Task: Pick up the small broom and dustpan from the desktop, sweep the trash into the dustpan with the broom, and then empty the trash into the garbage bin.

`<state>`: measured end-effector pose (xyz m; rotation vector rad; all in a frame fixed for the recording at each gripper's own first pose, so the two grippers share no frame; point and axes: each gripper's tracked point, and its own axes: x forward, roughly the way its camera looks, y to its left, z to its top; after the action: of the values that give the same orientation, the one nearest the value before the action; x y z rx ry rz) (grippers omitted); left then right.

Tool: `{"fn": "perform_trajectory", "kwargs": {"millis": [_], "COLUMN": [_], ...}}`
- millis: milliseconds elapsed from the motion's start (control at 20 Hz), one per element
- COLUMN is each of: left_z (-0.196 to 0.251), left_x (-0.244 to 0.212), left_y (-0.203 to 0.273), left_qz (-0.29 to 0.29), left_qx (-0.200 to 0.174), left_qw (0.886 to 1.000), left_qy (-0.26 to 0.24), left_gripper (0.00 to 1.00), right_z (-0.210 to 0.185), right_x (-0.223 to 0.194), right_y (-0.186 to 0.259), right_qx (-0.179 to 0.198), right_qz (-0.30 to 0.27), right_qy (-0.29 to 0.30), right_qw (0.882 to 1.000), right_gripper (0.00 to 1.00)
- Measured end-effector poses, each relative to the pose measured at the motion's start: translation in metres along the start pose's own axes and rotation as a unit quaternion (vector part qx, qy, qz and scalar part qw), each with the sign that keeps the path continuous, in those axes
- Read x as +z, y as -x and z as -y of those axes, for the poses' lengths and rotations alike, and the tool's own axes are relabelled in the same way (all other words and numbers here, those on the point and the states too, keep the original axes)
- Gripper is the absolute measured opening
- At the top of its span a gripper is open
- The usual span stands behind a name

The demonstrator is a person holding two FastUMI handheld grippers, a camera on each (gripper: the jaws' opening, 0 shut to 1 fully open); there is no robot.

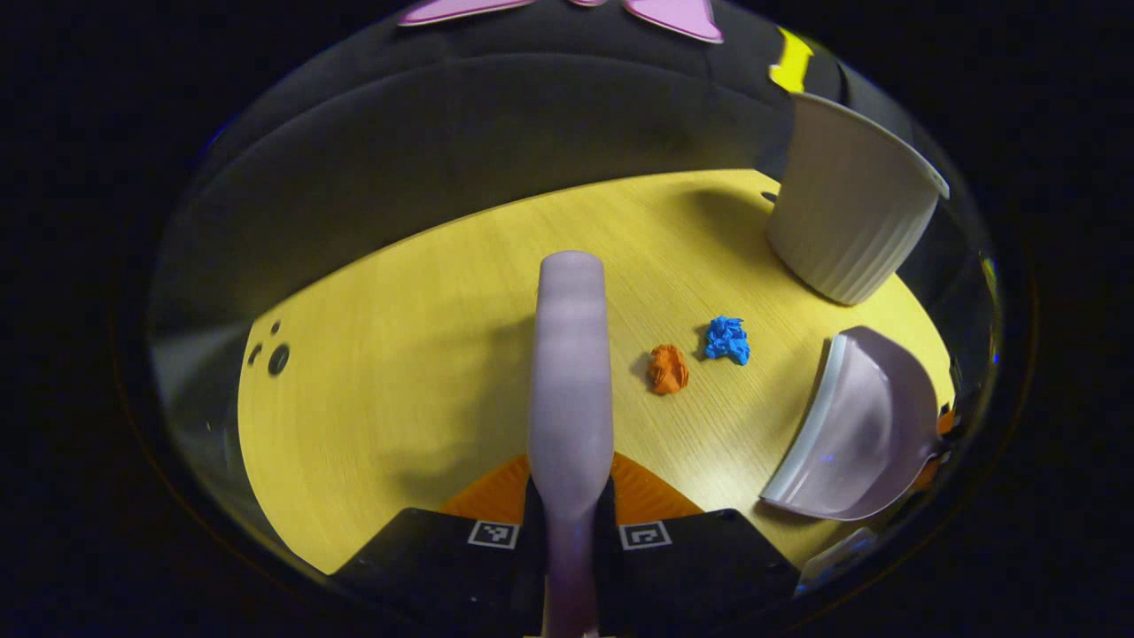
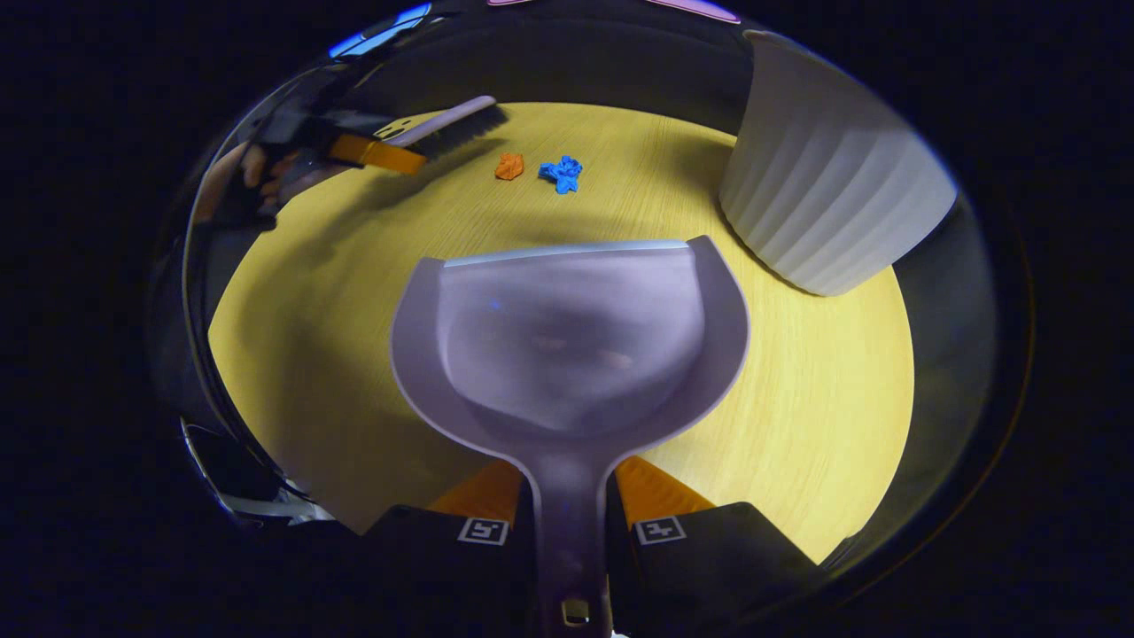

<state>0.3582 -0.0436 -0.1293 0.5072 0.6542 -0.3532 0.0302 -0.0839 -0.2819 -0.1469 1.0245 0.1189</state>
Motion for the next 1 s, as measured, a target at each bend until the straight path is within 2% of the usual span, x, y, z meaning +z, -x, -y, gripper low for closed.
{"fn": "perform_trajectory", "kwargs": {"millis": [200,300,350,400,500,600,650,700,750,850,900,1000], "left_z": [0.013,0.029,0.039,0.049,0.071,0.097,0.110,0.126,0.146,0.182,0.197,0.219], "left_x": [0.017,0.019,0.022,0.026,0.026,0.022,0.017,0.010,0.002,-0.027,-0.042,-0.057], "left_y": [-0.030,-0.039,-0.040,-0.042,-0.040,-0.031,-0.025,-0.017,-0.007,0.008,0.018,0.033], "left_qz": [-0.022,-0.041,-0.043,-0.045,-0.052,-0.065,-0.073,-0.081,-0.089,-0.108,-0.119,-0.131], "left_qx": [-0.028,-0.062,-0.084,-0.101,-0.136,-0.173,-0.191,-0.207,-0.221,-0.251,-0.267,-0.287], "left_qw": [0.995,0.989,0.983,0.978,0.967,0.952,0.945,0.938,0.932,0.921,0.917,0.913], "left_qy": [-0.089,-0.130,-0.155,-0.177,-0.209,-0.244,-0.257,-0.266,-0.273,-0.276,-0.273,-0.260], "left_gripper": [0.27,0.27,0.25,0.26,0.28,0.28,0.28,0.28,0.28,0.28,0.28,0.26], "right_z": [0.005,0.006,0.005,0.004,0.003,0.003,0.002,0.001,0.002,0.004,0.003,0.003], "right_x": [-0.002,-0.005,-0.007,-0.008,-0.009,-0.009,-0.010,-0.011,-0.013,-0.017,-0.018,-0.024], "right_y": [0.005,0.001,0.000,0.001,-0.002,-0.004,-0.005,-0.005,-0.005,-0.009,-0.010,-0.011], "right_qx": [0.010,0.010,0.011,0.016,0.020,0.018,0.017,0.015,0.015,0.012,0.010,0.008], "right_qz": [-0.002,-0.004,-0.006,-0.009,-0.006,0.002,0.003,0.004,0.003,0.002,0.003,0.007], "right_qy": [0.015,0.033,0.038,0.039,0.037,0.039,0.044,0.046,0.046,0.047,0.048,0.051], "right_qw": [1.000,0.999,0.999,0.999,0.999,0.999,0.999,0.999,0.999,0.999,0.999,0.999], "right_gripper": [0.37,0.37,0.41,0.37,0.41,0.34,0.37,0.41,0.37,0.41,0.37,0.37]}}
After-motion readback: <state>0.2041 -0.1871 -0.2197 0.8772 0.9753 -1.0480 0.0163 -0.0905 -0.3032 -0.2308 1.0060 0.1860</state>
